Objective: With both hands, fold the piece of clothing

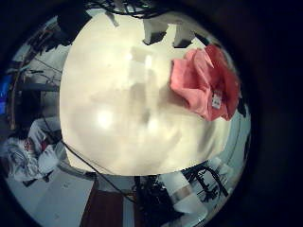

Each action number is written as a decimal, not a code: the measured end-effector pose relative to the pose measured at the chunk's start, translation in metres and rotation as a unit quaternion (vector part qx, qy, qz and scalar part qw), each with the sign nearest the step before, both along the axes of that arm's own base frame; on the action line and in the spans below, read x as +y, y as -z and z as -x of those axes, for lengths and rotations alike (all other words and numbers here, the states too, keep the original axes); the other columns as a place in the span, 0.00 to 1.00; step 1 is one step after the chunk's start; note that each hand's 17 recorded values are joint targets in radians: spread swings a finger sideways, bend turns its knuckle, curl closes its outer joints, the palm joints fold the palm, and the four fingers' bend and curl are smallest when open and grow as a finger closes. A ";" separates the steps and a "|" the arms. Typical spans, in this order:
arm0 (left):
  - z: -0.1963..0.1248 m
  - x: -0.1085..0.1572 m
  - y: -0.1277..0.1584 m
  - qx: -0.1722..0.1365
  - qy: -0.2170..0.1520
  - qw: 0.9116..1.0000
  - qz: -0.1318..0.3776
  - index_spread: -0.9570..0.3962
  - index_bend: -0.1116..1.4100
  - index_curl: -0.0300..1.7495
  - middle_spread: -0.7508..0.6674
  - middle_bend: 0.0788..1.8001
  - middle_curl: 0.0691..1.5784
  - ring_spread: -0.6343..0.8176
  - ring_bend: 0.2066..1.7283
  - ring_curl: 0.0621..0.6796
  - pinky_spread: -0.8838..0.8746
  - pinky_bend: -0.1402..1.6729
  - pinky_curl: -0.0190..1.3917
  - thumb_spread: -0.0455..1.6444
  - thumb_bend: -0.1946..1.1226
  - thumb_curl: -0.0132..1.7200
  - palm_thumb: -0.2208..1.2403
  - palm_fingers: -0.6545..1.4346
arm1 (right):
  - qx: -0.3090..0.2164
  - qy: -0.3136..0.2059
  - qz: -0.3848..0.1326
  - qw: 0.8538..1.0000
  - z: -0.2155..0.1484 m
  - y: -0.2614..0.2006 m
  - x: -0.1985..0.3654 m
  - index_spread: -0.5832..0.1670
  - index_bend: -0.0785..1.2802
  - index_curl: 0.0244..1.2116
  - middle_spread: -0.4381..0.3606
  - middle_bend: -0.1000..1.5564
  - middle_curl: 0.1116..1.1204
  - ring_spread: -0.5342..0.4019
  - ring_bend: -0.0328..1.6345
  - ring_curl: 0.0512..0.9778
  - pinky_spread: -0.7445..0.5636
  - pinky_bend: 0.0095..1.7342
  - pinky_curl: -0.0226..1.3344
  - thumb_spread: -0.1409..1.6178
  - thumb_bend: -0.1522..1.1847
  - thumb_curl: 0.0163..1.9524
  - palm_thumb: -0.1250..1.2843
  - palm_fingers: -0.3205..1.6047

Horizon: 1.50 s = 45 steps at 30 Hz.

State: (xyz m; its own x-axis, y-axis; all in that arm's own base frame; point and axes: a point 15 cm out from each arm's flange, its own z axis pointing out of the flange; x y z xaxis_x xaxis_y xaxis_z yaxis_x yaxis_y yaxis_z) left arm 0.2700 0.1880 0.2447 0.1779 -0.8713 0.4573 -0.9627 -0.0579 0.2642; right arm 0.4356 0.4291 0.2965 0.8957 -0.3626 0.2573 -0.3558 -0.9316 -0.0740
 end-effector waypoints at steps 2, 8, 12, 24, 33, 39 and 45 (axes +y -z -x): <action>0.001 0.000 0.000 0.000 0.001 1.000 0.000 0.78 0.17 0.17 0.73 0.12 0.19 0.76 0.18 0.25 0.81 0.19 0.24 0.77 0.14 0.18 0.46 0.35 | 0.012 0.008 0.001 1.000 -0.004 0.011 -0.005 0.39 0.72 0.77 0.36 0.80 0.65 0.30 0.80 0.74 0.31 0.60 0.79 0.67 0.09 0.43 0.77 0.64; 0.004 0.001 0.001 0.006 0.003 1.000 -0.002 0.78 0.17 0.17 0.73 0.12 0.19 0.75 0.18 0.25 0.81 0.19 0.24 0.77 0.14 0.18 0.46 0.36 | 0.048 0.010 -0.003 0.999 0.000 0.032 -0.013 0.31 0.59 0.79 0.30 0.73 0.65 0.24 0.78 0.69 0.20 0.55 0.70 0.68 0.10 0.40 0.77 0.43; 0.008 -0.002 0.001 0.008 0.005 1.000 -0.002 0.78 0.18 0.17 0.73 0.12 0.19 0.75 0.18 0.25 0.81 0.19 0.24 0.77 0.14 0.18 0.46 0.36 | 0.068 0.003 -0.004 0.998 0.005 0.040 -0.022 0.27 0.57 0.79 0.29 0.66 0.64 0.23 0.75 0.66 0.18 0.51 0.66 0.68 0.10 0.38 0.77 0.33; 0.009 -0.007 0.002 0.011 0.006 1.000 0.000 0.78 0.17 0.17 0.72 0.12 0.19 0.75 0.18 0.24 0.81 0.19 0.24 0.77 0.14 0.18 0.46 0.36 | 0.096 -0.046 -0.054 0.993 0.014 0.017 -0.012 0.16 0.12 0.39 0.65 0.24 0.34 0.64 0.47 0.43 0.71 0.47 0.57 0.66 0.10 0.34 0.74 0.05; 0.008 -0.015 -0.004 0.008 0.014 1.000 -0.004 0.78 0.18 0.17 0.72 0.12 0.19 0.75 0.19 0.24 0.81 0.19 0.24 0.77 0.14 0.18 0.46 0.36 | 0.086 -0.031 -0.113 0.989 0.007 -0.054 -0.035 0.19 0.15 0.23 0.71 0.18 0.26 0.79 0.36 0.31 0.89 0.38 0.44 0.65 0.11 0.33 0.80 0.13; 0.010 -0.030 -0.027 -0.001 0.031 0.999 -0.014 0.78 0.18 0.17 0.72 0.12 0.19 0.75 0.18 0.24 0.81 0.19 0.23 0.77 0.14 0.18 0.46 0.36 | 0.115 0.049 -0.085 0.989 0.024 -0.088 -0.102 0.24 0.20 0.24 0.65 0.20 0.26 0.80 0.31 0.27 0.92 0.30 0.37 0.64 0.10 0.33 0.81 0.17; 0.010 -0.064 -0.060 -0.016 0.066 0.997 -0.046 0.78 0.18 0.18 0.72 0.12 0.19 0.75 0.18 0.24 0.81 0.19 0.23 0.77 0.14 0.18 0.46 0.36 | 0.129 0.133 -0.056 0.981 0.054 -0.121 -0.197 0.29 0.19 0.24 0.65 0.19 0.25 0.81 0.28 0.24 0.93 0.26 0.33 0.65 0.09 0.33 0.76 0.19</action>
